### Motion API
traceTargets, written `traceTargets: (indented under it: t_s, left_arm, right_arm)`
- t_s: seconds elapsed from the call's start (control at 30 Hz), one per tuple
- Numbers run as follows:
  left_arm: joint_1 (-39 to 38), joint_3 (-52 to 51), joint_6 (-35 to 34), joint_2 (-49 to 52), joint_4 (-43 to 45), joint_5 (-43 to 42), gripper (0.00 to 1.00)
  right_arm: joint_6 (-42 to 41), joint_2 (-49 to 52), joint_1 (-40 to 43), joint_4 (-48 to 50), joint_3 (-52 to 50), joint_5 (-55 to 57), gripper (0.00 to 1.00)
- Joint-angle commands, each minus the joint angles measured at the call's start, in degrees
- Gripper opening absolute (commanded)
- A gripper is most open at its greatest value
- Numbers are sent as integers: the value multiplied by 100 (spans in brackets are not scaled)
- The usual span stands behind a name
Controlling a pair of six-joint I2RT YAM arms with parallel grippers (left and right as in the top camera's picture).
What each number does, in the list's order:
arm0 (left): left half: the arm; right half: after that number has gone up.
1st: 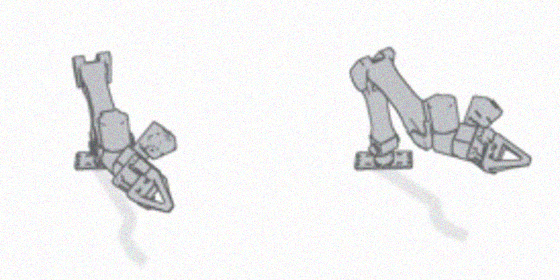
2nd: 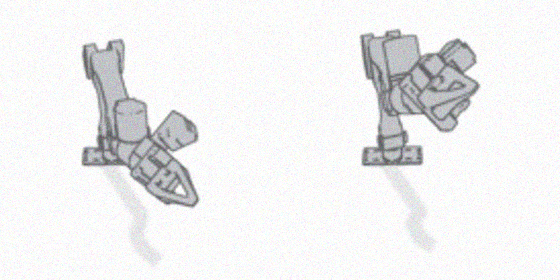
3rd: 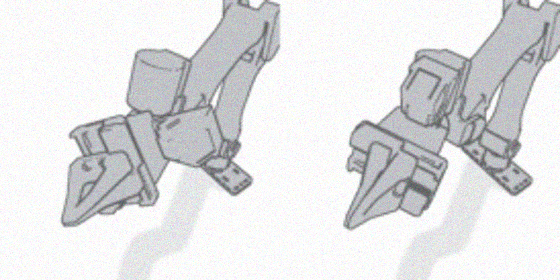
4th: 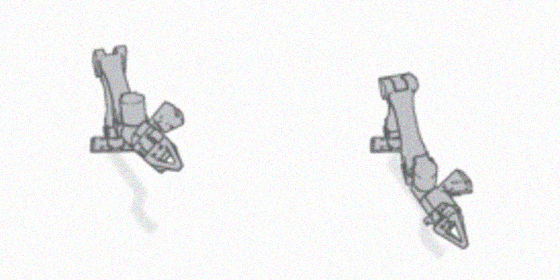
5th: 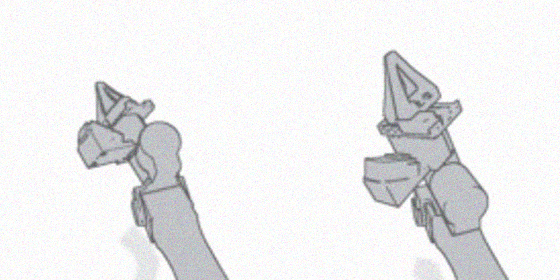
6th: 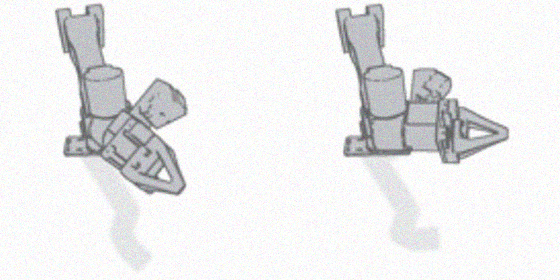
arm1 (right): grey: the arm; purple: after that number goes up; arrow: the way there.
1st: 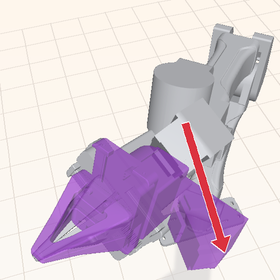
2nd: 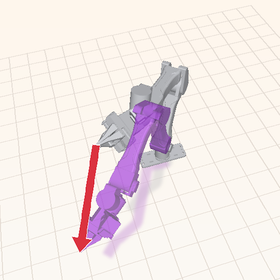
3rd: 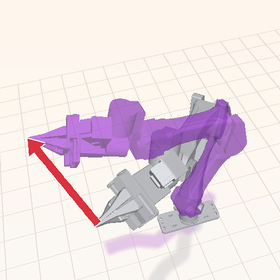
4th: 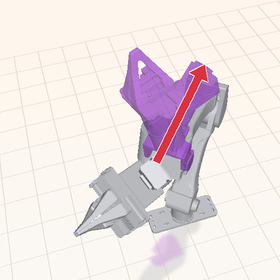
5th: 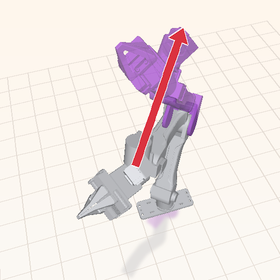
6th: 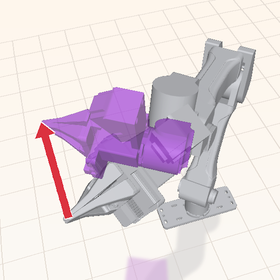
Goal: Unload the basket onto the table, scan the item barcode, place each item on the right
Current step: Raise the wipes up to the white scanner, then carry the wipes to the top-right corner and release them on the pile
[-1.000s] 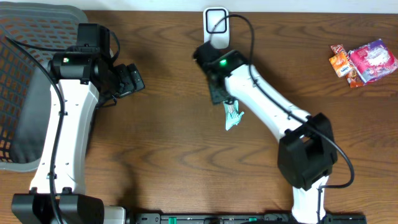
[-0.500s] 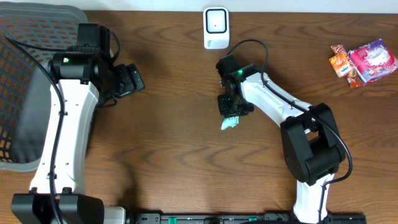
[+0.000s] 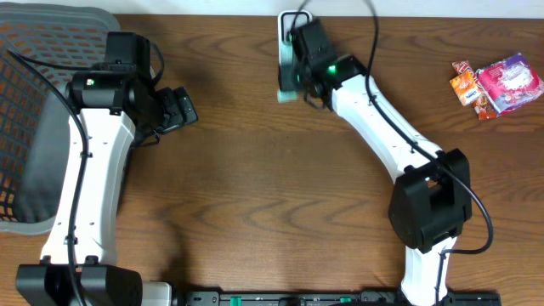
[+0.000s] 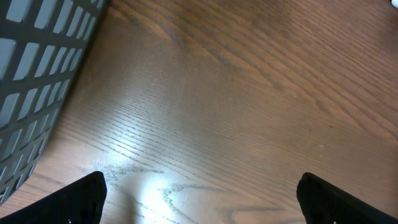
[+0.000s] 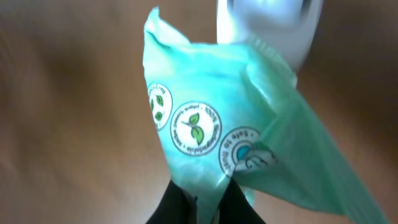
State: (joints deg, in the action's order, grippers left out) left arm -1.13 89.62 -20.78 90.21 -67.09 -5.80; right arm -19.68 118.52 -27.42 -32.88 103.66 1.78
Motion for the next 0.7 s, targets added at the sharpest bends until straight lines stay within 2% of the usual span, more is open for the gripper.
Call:
traceTargets:
  t_s: [0.0,0.17,0.33,0.53,0.67]
  left_arm:
    - [24,11,9,-42,-15,50,98]
    - [24,11,9,-42,-15,50,98]
    - [24,11,9,-42,-15,50,98]
    - [24,11,9,-42,-15,50,98]
    - [24,11,9,-42,-15,50,98]
  right_arm:
    - [111,-39,76,922,98,981,1]
    - [83,308,273,2361,90,708,1]
    - [-153,885,426,3084,90,470,1]
    - [-133,1117,621,3152,90,415,1]
    - [-103,796,861,2820,94,487,1]
